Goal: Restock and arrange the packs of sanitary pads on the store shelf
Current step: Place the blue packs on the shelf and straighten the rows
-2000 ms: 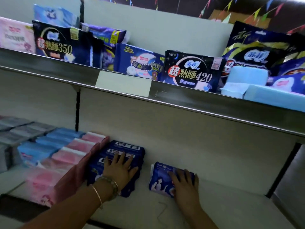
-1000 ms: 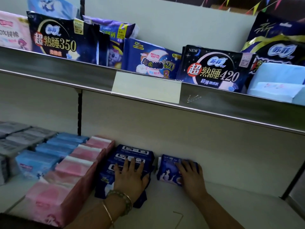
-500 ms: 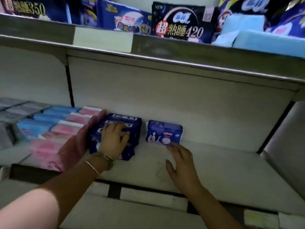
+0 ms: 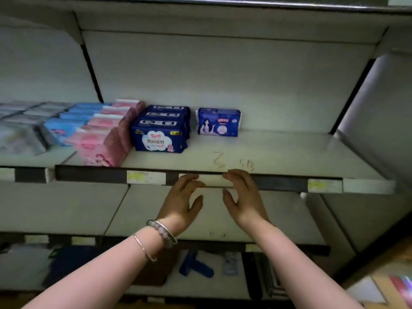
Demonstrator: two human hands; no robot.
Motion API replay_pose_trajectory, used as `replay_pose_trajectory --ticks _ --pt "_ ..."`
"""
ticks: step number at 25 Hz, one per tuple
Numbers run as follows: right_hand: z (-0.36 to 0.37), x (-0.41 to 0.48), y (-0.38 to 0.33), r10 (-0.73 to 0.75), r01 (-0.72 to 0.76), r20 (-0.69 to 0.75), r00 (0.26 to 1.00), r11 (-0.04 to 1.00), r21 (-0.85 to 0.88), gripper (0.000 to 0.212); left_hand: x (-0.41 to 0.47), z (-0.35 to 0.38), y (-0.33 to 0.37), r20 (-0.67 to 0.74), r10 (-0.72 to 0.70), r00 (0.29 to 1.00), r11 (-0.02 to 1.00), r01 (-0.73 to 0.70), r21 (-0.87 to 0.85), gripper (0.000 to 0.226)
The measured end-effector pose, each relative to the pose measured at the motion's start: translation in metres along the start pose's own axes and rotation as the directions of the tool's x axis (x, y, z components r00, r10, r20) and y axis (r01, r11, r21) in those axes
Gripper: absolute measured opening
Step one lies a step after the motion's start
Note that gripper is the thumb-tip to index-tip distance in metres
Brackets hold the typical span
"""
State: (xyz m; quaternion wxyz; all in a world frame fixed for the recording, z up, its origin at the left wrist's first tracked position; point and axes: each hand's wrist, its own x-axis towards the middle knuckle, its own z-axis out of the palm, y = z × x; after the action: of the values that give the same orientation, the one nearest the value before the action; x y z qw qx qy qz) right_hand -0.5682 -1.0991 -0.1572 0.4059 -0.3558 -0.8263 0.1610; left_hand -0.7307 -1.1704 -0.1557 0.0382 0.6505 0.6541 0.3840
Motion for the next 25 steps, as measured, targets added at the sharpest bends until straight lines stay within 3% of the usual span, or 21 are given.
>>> replay_pose_trajectory --ticks 4,8,12,19,25 --pt "0.004 -0.049 -0.045 0.135 -0.136 0.037 0.990 0.990 0.030 0.034 -0.071 -0.016 0.000 0.024 -0.217 0.976 0.974 0.219 -0.065 0.029" --pt "0.022 -0.112 -0.079 0.071 -0.072 0.071 0.995 0.997 0.016 0.036 -0.154 -0.025 -0.013 0.076 -0.319 0.945 0.935 0.327 -0.140 0.014" --pt "0.020 -0.146 -0.094 0.059 -0.060 0.105 0.993 0.998 0.007 0.037 -0.197 -0.029 -0.012 0.205 -0.449 0.870 0.864 0.481 -0.149 0.014" --pt "0.016 -0.185 -0.071 0.125 -0.128 0.220 0.967 0.992 -0.001 0.027 -0.239 0.005 -0.018 0.270 -0.579 0.770 0.778 0.620 -0.099 0.014" --pt "0.000 -0.205 -0.018 0.270 -0.293 0.314 0.910 0.956 0.028 0.027 -0.231 0.059 -0.005 0.254 -0.657 0.710 0.725 0.687 -0.048 0.016"
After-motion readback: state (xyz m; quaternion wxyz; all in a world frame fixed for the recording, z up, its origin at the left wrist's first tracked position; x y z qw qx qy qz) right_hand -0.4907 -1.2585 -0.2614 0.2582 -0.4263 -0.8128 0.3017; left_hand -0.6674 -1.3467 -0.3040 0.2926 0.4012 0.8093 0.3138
